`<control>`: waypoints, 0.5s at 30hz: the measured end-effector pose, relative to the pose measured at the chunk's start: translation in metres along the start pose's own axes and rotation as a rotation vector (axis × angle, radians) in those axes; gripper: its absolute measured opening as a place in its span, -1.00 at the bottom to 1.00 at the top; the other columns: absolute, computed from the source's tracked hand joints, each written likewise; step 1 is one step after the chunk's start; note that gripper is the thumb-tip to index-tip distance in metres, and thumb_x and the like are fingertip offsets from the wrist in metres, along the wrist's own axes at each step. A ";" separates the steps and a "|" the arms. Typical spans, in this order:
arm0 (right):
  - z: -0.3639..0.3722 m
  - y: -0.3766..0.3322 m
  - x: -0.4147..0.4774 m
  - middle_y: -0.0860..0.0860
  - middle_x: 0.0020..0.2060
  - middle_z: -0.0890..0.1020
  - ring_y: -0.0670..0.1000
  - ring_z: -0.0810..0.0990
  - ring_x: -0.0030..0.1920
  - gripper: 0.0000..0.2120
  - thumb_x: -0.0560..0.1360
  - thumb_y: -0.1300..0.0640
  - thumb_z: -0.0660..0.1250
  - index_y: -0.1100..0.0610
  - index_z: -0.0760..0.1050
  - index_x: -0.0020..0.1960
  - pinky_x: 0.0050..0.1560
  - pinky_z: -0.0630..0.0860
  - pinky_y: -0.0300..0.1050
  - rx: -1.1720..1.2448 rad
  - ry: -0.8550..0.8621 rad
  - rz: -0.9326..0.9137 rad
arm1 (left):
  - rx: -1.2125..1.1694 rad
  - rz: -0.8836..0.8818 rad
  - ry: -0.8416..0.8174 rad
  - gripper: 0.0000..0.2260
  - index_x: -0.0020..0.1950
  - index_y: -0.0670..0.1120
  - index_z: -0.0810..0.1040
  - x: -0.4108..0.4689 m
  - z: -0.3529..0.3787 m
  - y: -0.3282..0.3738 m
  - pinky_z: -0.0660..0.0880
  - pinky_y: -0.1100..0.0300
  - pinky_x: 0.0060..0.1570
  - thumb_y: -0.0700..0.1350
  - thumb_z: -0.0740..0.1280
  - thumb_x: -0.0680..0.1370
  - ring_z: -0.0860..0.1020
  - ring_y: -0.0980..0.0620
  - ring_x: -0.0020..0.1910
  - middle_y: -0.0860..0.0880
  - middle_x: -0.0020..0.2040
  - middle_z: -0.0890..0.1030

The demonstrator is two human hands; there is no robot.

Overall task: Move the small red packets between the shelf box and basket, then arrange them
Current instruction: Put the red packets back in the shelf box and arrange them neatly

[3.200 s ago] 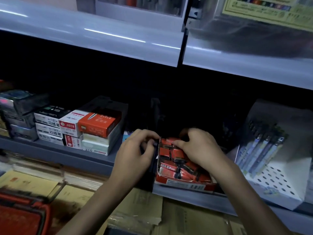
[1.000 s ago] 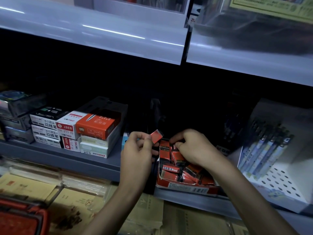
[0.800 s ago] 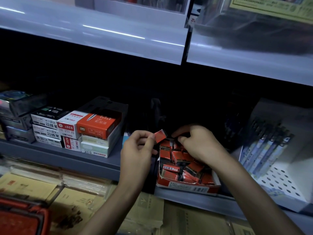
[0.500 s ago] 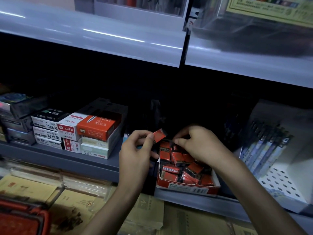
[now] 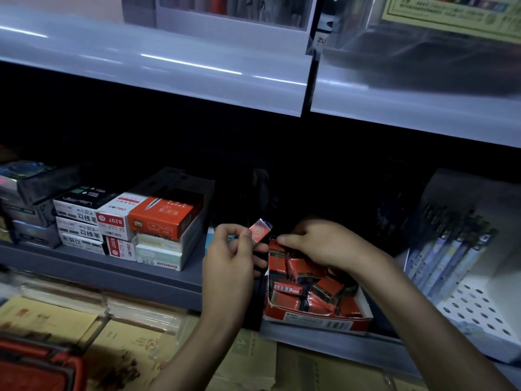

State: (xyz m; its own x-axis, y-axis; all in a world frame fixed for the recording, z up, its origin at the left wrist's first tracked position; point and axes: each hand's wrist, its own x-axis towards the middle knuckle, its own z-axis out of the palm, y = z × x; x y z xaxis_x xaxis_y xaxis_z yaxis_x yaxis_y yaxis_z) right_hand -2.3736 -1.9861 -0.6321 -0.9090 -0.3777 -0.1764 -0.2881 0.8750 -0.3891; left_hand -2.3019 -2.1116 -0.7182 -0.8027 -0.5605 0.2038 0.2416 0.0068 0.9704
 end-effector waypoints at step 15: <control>-0.017 -0.002 -0.011 0.02 -0.12 0.73 -0.07 0.66 -0.16 -0.68 0.42 -0.11 0.54 0.11 0.69 0.00 -0.14 0.53 -0.22 0.429 0.141 0.140 | -0.042 0.076 0.004 -0.85 0.17 0.01 0.59 0.005 -0.001 -0.001 0.63 0.13 -0.23 -0.18 0.27 0.68 0.71 -0.03 -0.22 -0.08 -0.21 0.73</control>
State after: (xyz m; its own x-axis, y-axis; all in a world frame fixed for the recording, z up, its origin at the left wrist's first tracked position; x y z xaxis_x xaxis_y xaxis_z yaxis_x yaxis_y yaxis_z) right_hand -2.3683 -1.9787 -0.6143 -0.9708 -0.1942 -0.1407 -0.0365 0.6995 -0.7137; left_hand -2.3053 -2.1156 -0.7184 -0.7789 -0.5630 0.2761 0.3244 0.0152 0.9458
